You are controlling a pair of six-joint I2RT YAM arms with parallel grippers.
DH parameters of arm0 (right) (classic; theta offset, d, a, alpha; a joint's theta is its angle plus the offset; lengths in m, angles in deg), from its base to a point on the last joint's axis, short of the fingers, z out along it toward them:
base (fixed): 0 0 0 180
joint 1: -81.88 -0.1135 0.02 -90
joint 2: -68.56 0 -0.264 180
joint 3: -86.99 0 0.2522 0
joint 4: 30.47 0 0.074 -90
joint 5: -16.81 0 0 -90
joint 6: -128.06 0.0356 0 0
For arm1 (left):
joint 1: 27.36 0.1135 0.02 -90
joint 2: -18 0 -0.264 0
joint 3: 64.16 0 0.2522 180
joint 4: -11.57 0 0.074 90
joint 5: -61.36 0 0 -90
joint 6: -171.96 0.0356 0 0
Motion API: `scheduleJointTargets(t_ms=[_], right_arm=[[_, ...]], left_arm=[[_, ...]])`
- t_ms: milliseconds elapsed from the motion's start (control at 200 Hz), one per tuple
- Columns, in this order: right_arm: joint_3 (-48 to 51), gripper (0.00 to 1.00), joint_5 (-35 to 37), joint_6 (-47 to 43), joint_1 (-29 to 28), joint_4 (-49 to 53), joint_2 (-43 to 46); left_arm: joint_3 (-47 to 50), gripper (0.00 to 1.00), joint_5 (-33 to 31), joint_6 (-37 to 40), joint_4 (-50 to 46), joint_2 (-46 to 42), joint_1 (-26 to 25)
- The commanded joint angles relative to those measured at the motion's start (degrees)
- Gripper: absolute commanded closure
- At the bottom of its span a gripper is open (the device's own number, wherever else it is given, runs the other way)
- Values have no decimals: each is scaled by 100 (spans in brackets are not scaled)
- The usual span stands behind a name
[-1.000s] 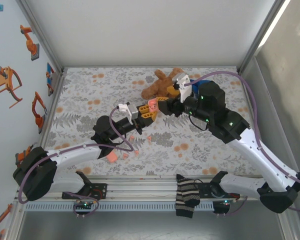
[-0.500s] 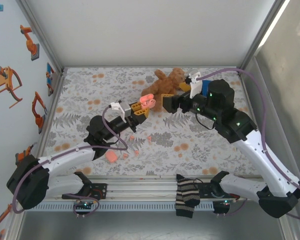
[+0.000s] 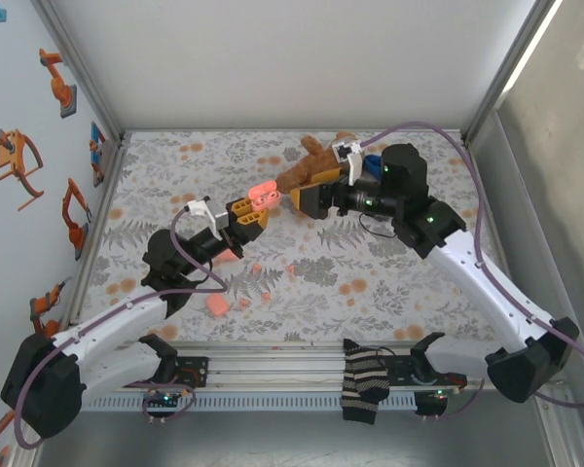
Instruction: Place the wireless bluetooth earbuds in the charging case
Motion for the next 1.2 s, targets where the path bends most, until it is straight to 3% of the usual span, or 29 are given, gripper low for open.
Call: scheduleJointTargets(t_ms=[0,315,1192], right_arm=[[-19,1,-641,426,-53,-689,-141],[-48,0,-832,408,-361,-671,-423],[-285,7,-973,7,-542,-607,-339]], left_arm=[[-19,100,544,-262,265,-10,141],[-130,100,982,-509,794,362,195],[-123,100,1071,-669,756,502,186]])
